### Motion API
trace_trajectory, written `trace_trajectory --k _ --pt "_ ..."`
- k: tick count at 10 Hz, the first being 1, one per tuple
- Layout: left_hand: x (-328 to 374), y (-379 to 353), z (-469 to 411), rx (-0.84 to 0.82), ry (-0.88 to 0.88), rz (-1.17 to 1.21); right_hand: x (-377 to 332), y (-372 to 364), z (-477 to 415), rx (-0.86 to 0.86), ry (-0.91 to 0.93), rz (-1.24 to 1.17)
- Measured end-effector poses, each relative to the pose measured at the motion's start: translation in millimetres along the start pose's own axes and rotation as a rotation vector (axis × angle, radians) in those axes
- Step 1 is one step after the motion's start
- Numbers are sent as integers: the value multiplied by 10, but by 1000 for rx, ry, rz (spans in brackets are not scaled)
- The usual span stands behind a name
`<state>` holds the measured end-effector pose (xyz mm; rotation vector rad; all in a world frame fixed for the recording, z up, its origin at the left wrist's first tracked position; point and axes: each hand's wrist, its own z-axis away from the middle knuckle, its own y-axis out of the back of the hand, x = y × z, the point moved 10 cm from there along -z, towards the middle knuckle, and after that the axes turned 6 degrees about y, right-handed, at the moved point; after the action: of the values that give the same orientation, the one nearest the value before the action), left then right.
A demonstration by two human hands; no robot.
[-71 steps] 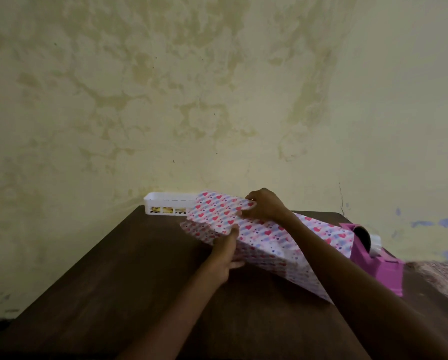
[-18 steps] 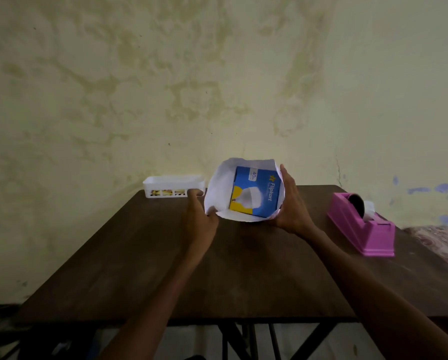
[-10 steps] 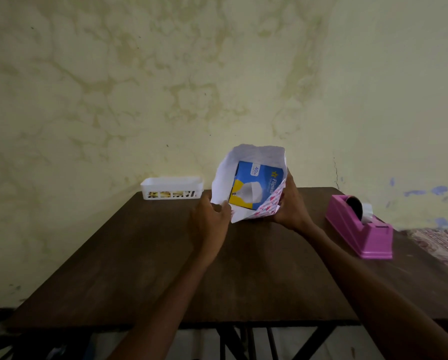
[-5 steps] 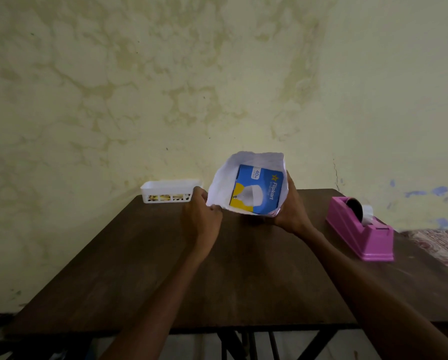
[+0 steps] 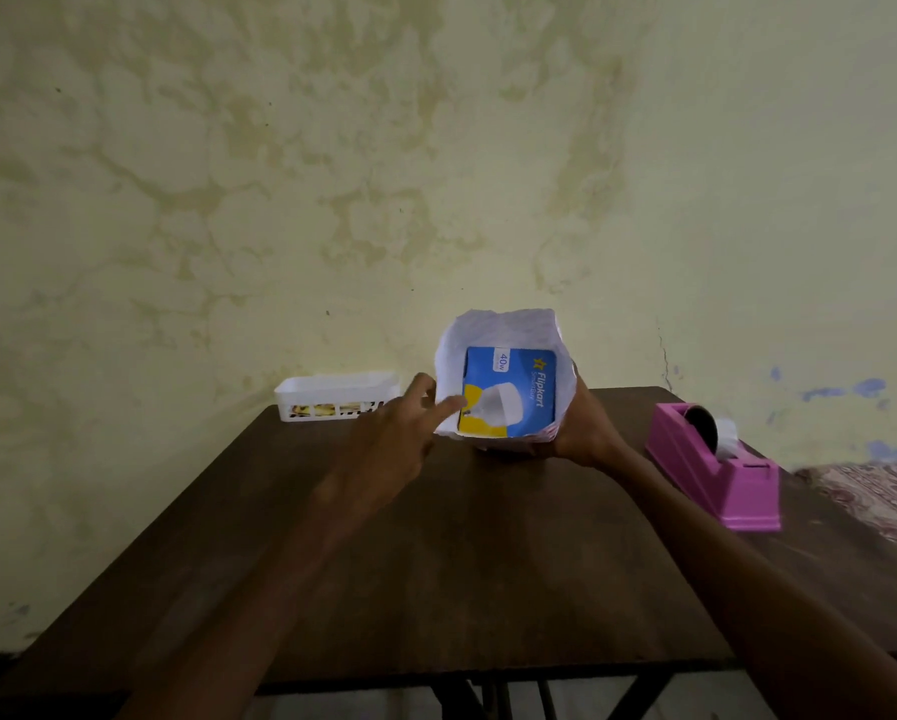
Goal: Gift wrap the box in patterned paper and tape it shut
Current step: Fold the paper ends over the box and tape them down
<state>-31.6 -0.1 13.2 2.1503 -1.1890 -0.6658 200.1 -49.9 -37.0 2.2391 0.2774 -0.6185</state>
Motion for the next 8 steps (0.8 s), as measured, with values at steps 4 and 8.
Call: trace_trajectory --k 4,8 --pt "-117 -159 -97 -181 158 179 -449 187 55 57 138 -161" --pt "-17 -160 -118 -134 139 276 -266 104 -4 36 101 -157"
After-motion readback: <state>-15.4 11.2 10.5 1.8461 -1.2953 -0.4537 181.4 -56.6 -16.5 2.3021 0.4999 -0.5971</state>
